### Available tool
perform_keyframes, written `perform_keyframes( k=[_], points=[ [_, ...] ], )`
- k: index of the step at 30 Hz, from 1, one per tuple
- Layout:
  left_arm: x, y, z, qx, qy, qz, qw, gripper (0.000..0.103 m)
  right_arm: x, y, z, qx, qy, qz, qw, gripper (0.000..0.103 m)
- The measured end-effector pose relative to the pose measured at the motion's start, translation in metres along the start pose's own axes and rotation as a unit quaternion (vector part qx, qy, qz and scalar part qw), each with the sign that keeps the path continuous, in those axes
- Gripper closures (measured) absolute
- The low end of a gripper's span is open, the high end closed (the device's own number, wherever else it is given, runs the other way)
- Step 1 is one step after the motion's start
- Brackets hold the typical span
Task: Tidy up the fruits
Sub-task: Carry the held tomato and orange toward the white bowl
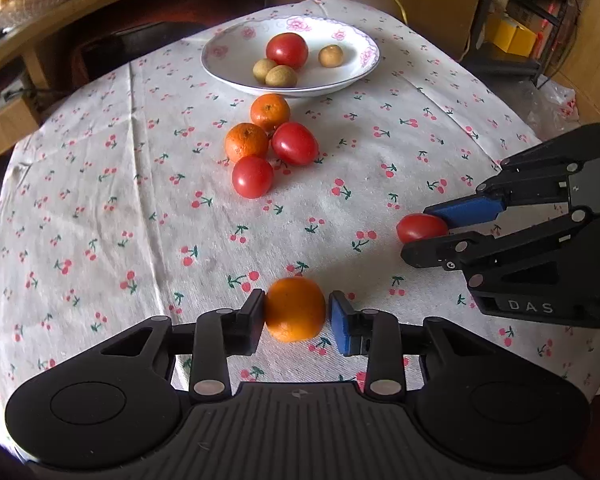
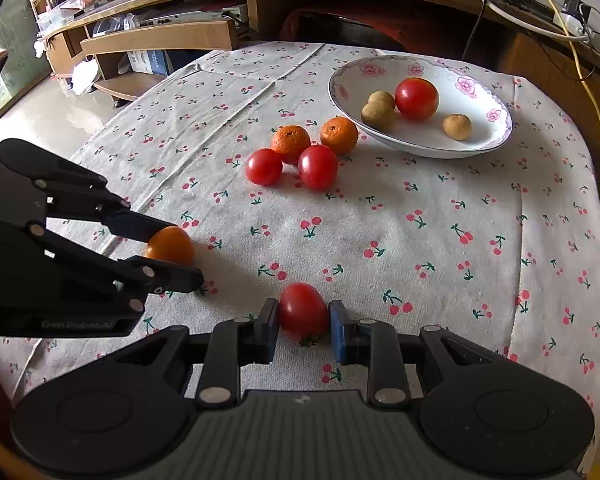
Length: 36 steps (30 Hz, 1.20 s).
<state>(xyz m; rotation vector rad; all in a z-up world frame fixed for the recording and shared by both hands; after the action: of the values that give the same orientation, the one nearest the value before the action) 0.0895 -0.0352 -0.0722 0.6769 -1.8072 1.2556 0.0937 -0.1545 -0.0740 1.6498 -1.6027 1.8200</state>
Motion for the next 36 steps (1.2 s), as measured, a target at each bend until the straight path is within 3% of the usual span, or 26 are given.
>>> perform_keyframes(
  k=[6,13,36],
  points=[
    [0.002,-0.01,0.001,0.003,0.004,0.011,0.9999,0.064,0.004,-0.004,0.002,-0.006,0.004,0.007,1.0,0.076],
    [0.009,-0.038,0.001,0.013,0.004,0.044,0.9989,0.064,0.016,-0.023,0.01,-0.019,0.01,0.039,0.999,0.076],
    [-0.011,-0.133,-0.014,0.043,-0.018,0.088,0.995,0.065,0.025,-0.094,0.067,-0.066,0.06,0.115,0.989,0.076]
  ],
)
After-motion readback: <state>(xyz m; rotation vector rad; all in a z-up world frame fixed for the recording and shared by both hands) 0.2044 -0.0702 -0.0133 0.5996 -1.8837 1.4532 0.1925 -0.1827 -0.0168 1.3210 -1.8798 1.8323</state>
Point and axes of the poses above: each gripper's, at about its wrist camera, not at the fingertips, and x roughly against the way its jaws point, z to its right, y to its underside, the point moved 4 cm from there along -x, roughly the way its jaws point, and after that the axes turned 12 degrees about -y, right-handed, at the moved point
